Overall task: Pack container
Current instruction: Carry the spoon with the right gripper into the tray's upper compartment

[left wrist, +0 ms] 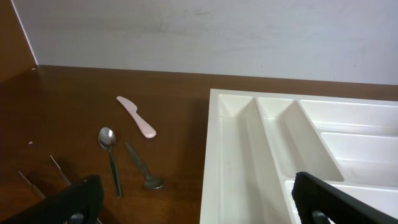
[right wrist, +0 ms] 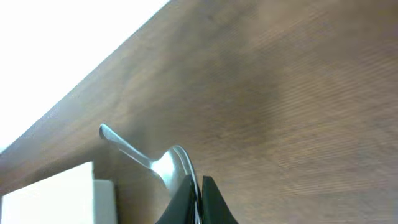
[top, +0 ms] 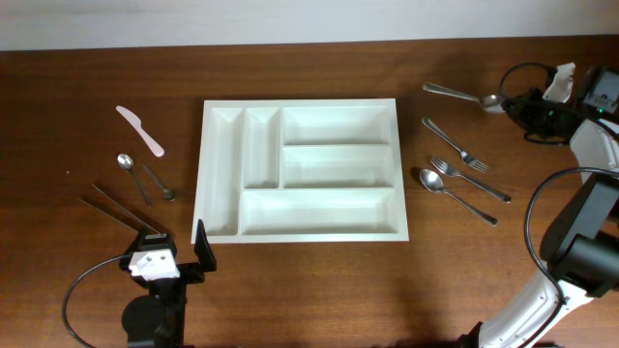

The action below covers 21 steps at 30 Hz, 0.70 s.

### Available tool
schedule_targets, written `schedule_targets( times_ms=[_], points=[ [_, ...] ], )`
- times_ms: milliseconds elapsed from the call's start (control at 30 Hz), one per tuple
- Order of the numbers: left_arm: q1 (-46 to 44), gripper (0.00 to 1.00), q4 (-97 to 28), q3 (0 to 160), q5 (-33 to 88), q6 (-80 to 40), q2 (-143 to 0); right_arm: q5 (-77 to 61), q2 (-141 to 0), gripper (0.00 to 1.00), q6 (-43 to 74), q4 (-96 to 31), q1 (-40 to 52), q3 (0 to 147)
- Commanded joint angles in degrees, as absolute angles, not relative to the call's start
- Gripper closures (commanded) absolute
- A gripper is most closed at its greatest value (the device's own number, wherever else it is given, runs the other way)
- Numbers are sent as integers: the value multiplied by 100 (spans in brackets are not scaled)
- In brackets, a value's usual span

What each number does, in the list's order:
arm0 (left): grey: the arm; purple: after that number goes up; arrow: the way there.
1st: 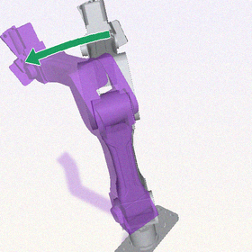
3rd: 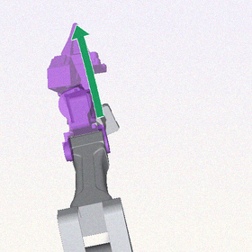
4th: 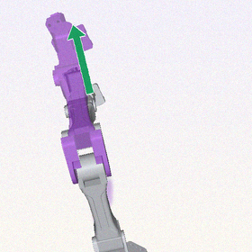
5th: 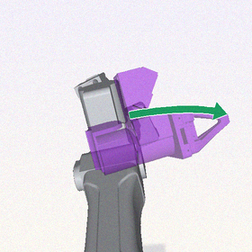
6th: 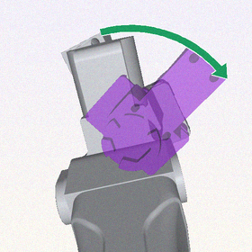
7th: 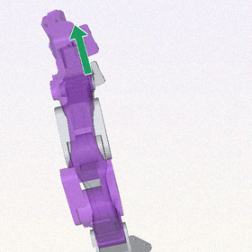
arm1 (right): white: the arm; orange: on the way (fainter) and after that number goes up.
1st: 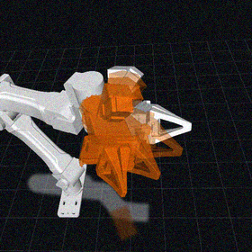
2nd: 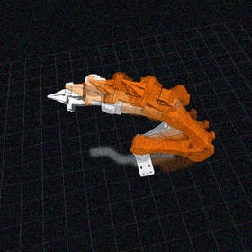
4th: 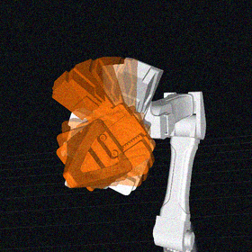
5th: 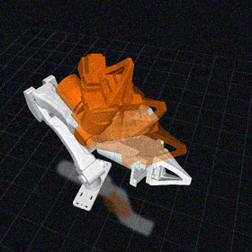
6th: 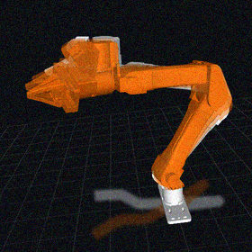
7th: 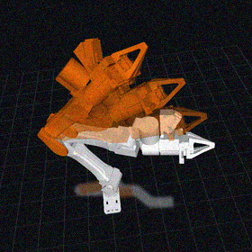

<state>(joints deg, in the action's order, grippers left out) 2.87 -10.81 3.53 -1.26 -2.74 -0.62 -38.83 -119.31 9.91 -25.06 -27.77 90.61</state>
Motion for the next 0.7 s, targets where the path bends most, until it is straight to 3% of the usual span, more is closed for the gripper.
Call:
schedule_targets(
  times_ms=[0,333,667],
  points=[
    [316,1,-1048,309,-80,-209,-30,-4882,-11861,97,773,-2491,-2814,9373],
    [316,1,-1048,309,-80,-207,-30,-5828,-11858,96,661,-2694,-2276,9633],
    [316,1,-1048,309,-80,-207,-30,-4593,-11861,96,593,-3079,-858,9633]
  ],
)
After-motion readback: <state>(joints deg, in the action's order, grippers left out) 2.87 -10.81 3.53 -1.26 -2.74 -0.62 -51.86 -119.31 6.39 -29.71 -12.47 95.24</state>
